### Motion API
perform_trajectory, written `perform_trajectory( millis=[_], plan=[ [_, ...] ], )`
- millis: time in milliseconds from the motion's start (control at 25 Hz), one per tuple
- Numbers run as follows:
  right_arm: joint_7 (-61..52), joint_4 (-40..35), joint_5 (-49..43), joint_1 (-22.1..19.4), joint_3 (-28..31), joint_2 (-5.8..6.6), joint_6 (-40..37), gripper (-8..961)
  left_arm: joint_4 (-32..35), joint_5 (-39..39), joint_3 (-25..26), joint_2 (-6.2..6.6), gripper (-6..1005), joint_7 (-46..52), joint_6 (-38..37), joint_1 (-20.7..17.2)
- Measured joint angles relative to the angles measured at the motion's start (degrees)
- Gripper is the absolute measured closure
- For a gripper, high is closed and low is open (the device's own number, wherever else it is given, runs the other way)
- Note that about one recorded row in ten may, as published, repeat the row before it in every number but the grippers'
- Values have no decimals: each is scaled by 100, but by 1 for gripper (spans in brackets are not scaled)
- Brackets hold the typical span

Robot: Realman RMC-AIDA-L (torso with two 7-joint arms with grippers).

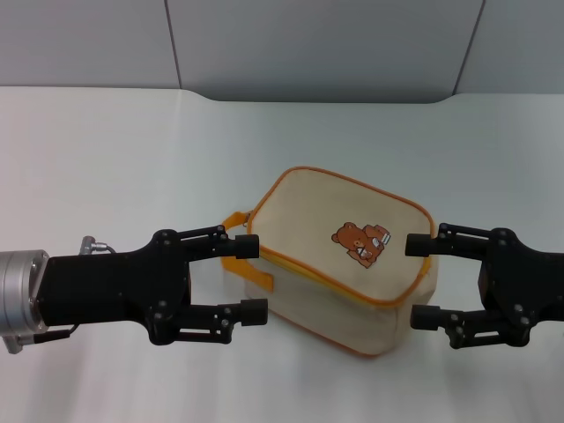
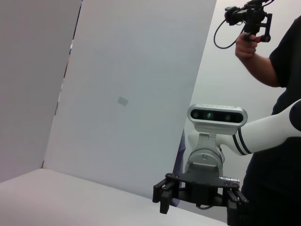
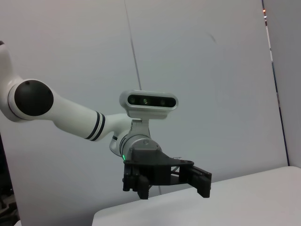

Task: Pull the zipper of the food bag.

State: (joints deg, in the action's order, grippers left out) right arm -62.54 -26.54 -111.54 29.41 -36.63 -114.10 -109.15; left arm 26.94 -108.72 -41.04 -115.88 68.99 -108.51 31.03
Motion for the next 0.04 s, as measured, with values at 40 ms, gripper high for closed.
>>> perform_trajectory(
  millis=[40],
  plan=[
    [-2, 0, 0, 4, -1, 1, 0, 110, 1, 0, 0, 0, 172, 0, 0, 0]
  ],
)
